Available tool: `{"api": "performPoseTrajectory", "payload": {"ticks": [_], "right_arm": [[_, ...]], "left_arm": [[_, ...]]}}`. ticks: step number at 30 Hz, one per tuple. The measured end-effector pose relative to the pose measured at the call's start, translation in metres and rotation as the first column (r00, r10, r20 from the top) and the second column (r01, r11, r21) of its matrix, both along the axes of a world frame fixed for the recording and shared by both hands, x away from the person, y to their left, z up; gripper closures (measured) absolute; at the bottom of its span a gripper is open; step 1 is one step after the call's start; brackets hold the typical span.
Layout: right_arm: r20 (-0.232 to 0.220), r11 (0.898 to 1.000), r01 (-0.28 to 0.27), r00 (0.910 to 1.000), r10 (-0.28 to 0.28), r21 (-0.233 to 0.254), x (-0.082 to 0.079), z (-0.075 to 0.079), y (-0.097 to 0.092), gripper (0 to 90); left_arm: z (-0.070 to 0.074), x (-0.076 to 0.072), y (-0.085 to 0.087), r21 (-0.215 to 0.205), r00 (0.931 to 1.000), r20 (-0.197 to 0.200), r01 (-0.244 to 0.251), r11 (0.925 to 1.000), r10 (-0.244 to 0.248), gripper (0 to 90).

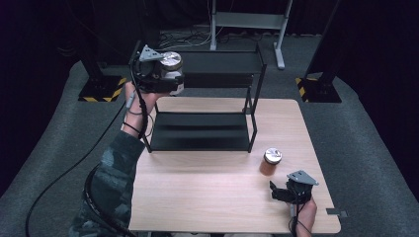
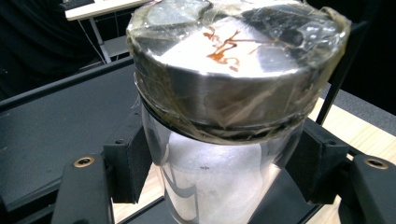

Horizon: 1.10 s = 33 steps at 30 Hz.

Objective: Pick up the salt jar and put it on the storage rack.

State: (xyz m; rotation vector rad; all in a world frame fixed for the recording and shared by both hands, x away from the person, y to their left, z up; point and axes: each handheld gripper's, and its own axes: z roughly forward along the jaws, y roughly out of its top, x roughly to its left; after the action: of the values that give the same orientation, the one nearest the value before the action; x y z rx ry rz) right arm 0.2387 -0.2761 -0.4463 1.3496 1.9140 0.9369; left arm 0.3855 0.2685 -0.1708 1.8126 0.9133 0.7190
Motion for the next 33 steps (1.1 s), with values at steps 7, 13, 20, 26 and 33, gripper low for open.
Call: {"api": "performPoseTrajectory", "payload": {"ticks": [7, 13, 20, 26, 33], "right_arm": [[-0.001, 1.000, -0.001, 1.0000, 0.001, 0.000, 0.000, 0.000, 0.000, 0.1], [0.001, 1.000, 0.000, 1.0000, 0.000, -0.002, 0.000, 0.000, 0.000, 0.1], [0.002, 1.000, 0.000, 1.0000, 0.000, -0.002, 0.000, 0.000, 0.000, 0.1], [0.002, 1.000, -0.001, 1.0000, 0.001, -0.001, 0.000, 0.000, 0.000, 0.1], [0.004, 1.000, -0.001, 1.0000, 0.001, 0.000, 0.000, 0.000, 0.000, 0.1]], "left_arm": [[0.006, 0.000, -0.001, -0.008, 1.0000, 0.008, 0.000, 1.0000, 0.000, 30.5], [0.011, 0.002, 0.001, -0.019, 0.9999, 0.011, 0.004, 0.9998, -0.004, 30.5], [0.016, 0.002, -0.001, -0.018, 0.9998, 0.021, 0.006, 0.9998, -0.006, 30.6], [0.022, 0.005, -0.004, -0.018, 0.9996, 0.028, -0.001, 0.9998, 0.002, 30.5], [0.028, 0.011, -0.008, -0.020, 0.9994, 0.032, -0.013, 0.9997, 0.013, 30.5]]}}
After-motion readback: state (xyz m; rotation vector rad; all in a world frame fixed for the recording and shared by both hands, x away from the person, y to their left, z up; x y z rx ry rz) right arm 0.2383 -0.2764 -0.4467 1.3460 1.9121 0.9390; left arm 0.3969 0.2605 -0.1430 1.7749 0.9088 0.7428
